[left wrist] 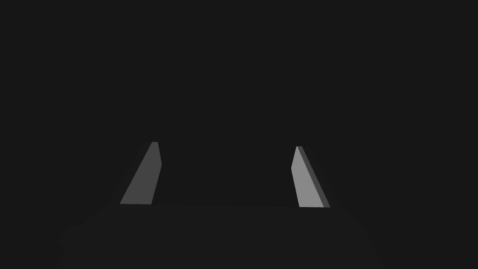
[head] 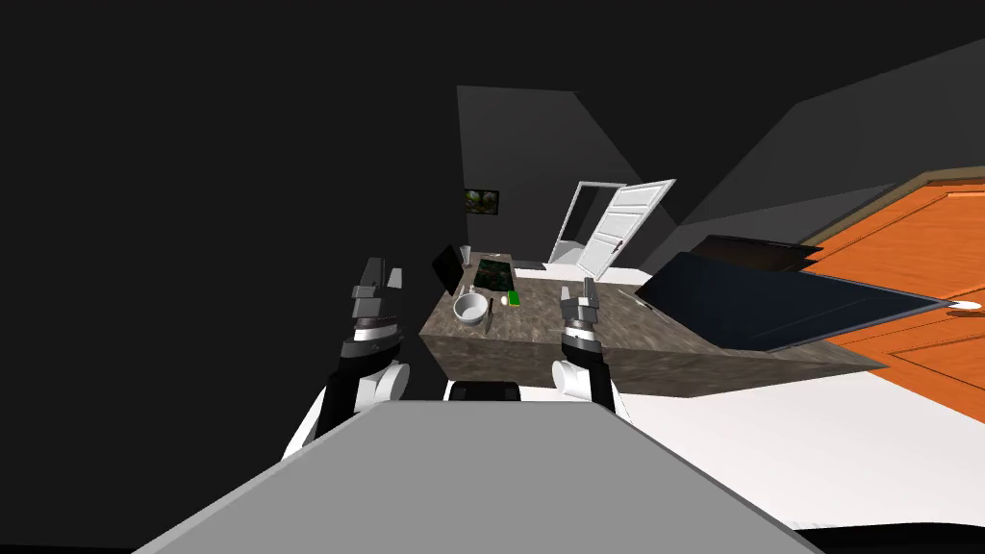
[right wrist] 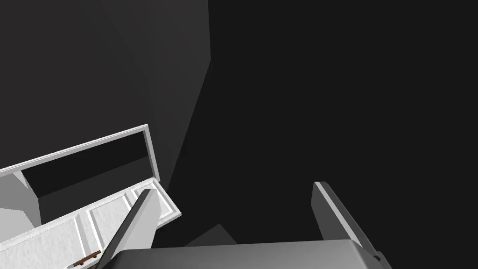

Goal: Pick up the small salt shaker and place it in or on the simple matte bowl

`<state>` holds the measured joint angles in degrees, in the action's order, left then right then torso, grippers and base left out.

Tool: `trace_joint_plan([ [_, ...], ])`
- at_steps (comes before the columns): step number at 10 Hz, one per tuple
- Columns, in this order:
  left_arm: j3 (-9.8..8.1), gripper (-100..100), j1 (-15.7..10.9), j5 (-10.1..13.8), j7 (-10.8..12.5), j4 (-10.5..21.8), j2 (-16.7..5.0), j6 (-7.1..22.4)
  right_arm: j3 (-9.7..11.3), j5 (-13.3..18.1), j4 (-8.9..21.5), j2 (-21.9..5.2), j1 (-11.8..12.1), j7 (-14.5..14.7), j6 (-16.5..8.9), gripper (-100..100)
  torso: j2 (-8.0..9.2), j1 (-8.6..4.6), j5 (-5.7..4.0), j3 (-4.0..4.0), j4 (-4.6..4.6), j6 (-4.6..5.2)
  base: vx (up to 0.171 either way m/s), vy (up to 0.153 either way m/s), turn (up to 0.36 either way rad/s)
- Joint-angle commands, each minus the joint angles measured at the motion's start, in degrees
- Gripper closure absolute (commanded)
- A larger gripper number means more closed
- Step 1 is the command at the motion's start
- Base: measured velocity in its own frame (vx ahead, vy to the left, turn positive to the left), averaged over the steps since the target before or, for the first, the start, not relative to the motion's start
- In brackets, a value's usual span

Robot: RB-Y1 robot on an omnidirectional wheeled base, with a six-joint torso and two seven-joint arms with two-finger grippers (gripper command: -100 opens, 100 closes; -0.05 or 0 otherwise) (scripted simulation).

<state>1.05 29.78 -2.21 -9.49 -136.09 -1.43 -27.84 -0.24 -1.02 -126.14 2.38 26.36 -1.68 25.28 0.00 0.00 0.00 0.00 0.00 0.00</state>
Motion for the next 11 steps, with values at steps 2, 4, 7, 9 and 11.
trace_joint_plan([
  [2,-0.89,-100,0.07,0.21,0.60,0.73,-2.88,1.48,0.00,0.00,0.00,0.00,0.00,0.00,0.00,0,0.06,-0.03,-0.01,0.03,0.01,0.01,-0.034,-0.018,-0.072],
  [4,-1.99,-100,0.23,0.55,1.46,1.78,-5.87,3.61,0.01,0.00,0.00,0.01,-0.01,0.00,0.00,0,0.25,-0.17,-0.03,0.14,0.05,0.02,-0.078,-0.059,-0.180],
  [7,-4.02,-100,0.64,1.28,3.23,4.01,-11.25,8.22,0.01,0.00,0.00,0.01,-0.02,0.00,0.00,0,0.40,-0.21,-0.05,0.23,0.09,0.03,-0.096,-0.070,-0.164],
  [9,-5.49,-100,0.97,1.85,4.61,5.87,-15.00,11.51,0.01,0.00,0.00,0.01,-0.02,0.00,0.00,0,0.38,-0.27,-0.07,0.22,0.08,0.02,-0.101,-0.088,-0.249],
  [11,-6.25,-100,1.12,2.14,5.33,6.91,-17.54,14.09,0.01,0.00,0.00,0.01,-0.02,0.00,0.00,0,0.44,-0.29,-0.07,0.26,0.10,0.02,-0.092,-0.075,-0.170],
])
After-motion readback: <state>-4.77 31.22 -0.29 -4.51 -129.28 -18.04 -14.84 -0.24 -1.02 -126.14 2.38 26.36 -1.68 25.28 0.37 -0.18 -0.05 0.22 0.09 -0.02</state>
